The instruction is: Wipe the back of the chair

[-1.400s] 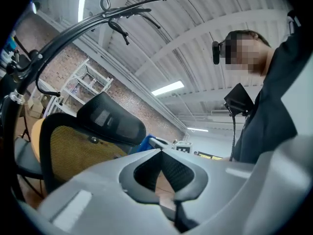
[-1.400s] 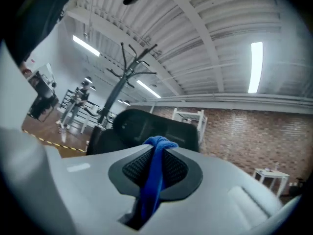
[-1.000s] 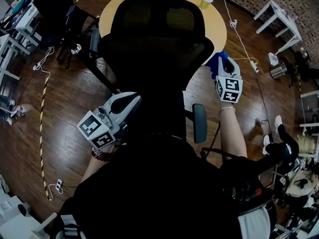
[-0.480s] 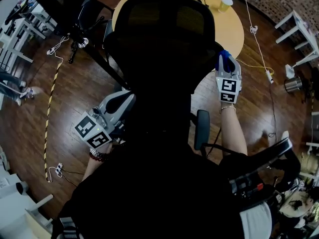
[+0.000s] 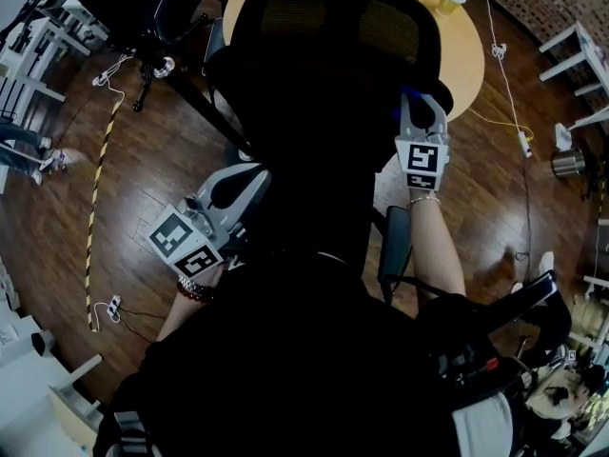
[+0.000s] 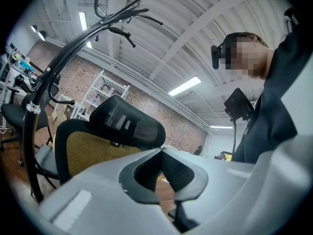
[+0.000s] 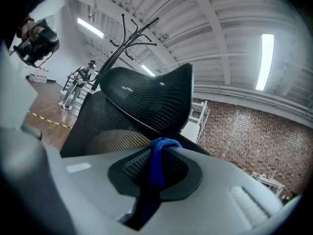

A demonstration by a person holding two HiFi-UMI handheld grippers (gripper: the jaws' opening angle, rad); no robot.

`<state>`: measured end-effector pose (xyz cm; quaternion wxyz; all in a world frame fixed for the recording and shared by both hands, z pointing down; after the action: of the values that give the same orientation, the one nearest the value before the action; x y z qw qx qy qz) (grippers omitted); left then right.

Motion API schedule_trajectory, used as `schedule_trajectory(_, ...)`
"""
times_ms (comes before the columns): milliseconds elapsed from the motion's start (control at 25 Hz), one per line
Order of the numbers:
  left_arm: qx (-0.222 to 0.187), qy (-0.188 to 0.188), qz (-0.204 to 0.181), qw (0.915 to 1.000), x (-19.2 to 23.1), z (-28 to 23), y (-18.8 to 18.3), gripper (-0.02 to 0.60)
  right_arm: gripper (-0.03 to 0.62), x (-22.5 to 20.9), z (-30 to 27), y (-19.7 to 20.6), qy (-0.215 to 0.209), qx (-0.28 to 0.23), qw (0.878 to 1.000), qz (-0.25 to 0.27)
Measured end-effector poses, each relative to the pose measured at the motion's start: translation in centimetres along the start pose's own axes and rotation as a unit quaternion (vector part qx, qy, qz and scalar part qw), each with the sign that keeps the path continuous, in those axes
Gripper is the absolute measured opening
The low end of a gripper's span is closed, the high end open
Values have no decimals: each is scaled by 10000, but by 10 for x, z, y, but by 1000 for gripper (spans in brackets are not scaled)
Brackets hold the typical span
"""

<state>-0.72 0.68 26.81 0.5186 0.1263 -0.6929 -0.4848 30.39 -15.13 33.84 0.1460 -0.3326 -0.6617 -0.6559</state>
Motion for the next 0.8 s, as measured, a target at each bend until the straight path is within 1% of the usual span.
schedule_trajectory(80,54,-6,-34,10000,5,7,0,5,34,10,-8,-9,-4,-68,10000,-59)
schedule_trajectory(200,15,-77,-38,10000,23,24,-6,5,34,29,-22,-24,-3,-186,9997,-173)
schedule_trajectory(360,-76,-198,22,9998,49,47,-21,5,34,59,-43,-53,-209,-313,9992,-136)
schedule_trajectory(480,-181,-240,-65,9995,69,63,-34,5,34,86,-60,-80,-361,-435,9983,-114)
schedule_trajectory(600,-243,-279,-334,9988,94,75,-47,5,34,115,-79,-110,-513,-528,9972,-84)
schedule_trajectory(680,-195,-306,-580,9977,111,80,-48,5,34,133,-91,-126,-565,-553,9968,-112)
schedule_trajectory(800,51,-311,-1218,9920,134,82,-42,5,34,153,-105,-144,-542,-569,9966,-249)
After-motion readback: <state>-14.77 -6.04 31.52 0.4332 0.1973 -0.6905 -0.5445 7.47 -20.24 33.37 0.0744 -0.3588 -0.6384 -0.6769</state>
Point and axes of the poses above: the fingertips, and each gripper's own axes: z backward along the fingers, x to its left, y out of its underside, the point moved 5 cm from there along z, backward along the fingers, and after that the axes turned 14 degrees about z, right-handed, at the moved point
